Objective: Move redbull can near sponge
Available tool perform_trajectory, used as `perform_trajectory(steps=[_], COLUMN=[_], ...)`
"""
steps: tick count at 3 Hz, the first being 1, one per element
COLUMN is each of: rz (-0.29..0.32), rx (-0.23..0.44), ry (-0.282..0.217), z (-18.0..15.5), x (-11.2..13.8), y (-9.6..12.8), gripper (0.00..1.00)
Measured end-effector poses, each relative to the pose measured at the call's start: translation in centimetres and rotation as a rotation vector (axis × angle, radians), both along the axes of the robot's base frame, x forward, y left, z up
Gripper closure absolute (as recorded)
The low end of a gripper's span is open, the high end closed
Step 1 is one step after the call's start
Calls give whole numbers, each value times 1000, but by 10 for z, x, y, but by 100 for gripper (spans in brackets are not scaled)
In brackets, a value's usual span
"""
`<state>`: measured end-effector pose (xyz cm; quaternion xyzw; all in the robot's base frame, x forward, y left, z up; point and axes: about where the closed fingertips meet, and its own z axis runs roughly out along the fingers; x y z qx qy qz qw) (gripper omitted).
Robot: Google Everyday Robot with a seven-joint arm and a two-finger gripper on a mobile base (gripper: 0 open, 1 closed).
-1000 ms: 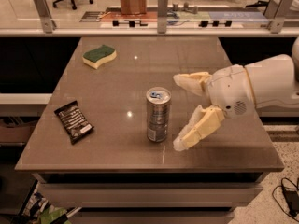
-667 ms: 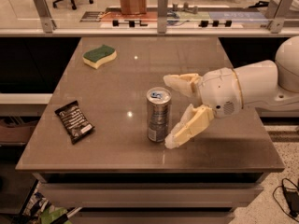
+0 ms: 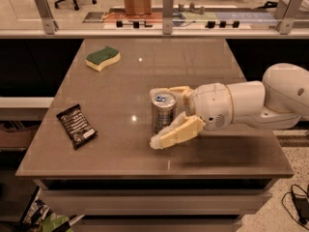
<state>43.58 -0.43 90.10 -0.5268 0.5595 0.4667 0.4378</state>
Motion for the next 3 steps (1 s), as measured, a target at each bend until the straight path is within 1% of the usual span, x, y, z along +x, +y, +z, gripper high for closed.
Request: perform_trajectory(steps=[3], rz=[13], rx=[-3], ry=[-6], z=[3], x=[-3], y=[6], gripper=[87])
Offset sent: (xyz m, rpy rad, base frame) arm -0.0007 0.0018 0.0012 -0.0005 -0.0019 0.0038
